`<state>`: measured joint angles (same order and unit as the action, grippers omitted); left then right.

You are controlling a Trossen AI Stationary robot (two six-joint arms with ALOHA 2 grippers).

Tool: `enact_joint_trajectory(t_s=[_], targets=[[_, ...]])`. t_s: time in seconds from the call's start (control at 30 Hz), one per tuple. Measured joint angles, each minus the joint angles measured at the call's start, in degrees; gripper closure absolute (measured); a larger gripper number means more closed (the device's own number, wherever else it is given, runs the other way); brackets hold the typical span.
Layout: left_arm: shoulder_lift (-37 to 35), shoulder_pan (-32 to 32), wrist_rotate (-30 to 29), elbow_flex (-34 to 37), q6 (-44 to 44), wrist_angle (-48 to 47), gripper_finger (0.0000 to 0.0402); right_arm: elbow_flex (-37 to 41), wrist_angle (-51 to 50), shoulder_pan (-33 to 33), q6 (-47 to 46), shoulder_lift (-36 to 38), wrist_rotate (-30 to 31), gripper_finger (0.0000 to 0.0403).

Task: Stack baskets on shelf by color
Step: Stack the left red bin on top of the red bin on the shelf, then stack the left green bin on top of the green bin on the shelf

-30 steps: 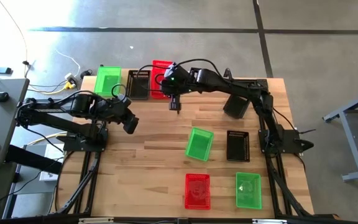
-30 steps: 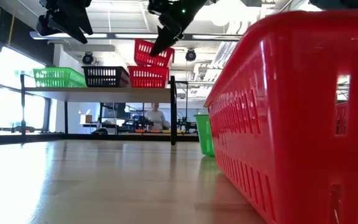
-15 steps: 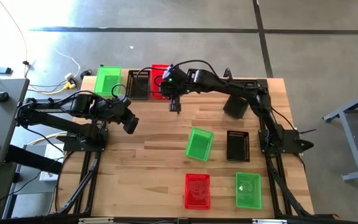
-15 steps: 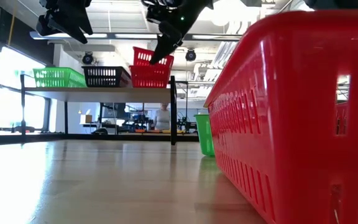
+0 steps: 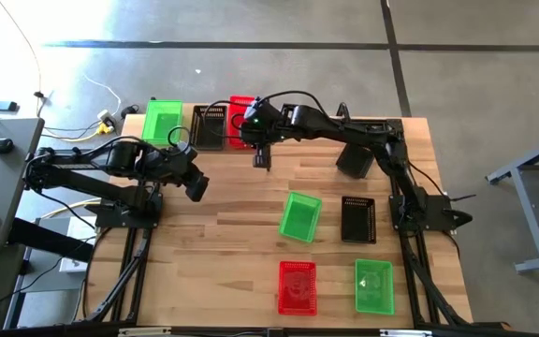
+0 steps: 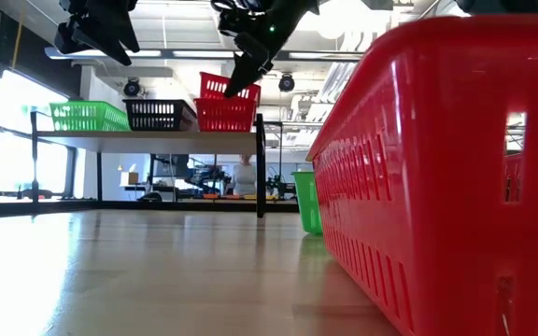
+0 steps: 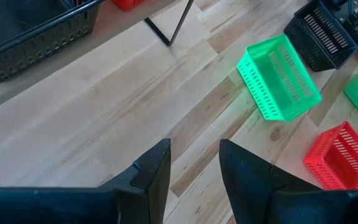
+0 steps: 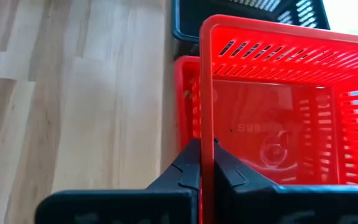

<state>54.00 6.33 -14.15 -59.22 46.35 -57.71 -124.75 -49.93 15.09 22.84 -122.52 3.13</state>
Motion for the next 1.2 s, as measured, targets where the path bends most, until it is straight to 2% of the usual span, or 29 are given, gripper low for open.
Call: enact_joint_trajectory(t_s=[0.33, 0.6, 0.73, 0.9, 1.07, 1.2], targets=[[0.0, 0.0, 0.0, 0.0, 0.0, 0.0, 0.0275, 0.0, 0.9, 0.0, -0.7, 0.0, 1.0, 0.0394], [0.0, 0.0, 0.0, 0.0, 0.0, 0.0, 0.0275, 0.0, 1.6, -0.1, -1.8, 0.0, 3.7, 0.0314], [0.0, 0.0, 0.0, 0.0, 0.0, -0.1, 0.0275, -1.0, 0.6, -0.8, -2.3, 0.0, 3.7, 0.0290], [0.0, 0.0, 0.1, 0.0, 0.0, -0.1, 0.0275, -5.8, -2.0, -1.9, -3.2, 0.2, 6.0, 0.0284], [0.0, 0.0, 1.4, 0.0, 0.0, -0.1, 0.0275, -9.5, -5.7, -1.6, -8.7, 0.3, 10.1, 0.0284], [0.0, 0.0, 1.4, 0.0, -1.6, -0.1, 0.0275, -10.2, -8.2, -1.1, -13.7, 0.5, 10.7, 0.0284]])
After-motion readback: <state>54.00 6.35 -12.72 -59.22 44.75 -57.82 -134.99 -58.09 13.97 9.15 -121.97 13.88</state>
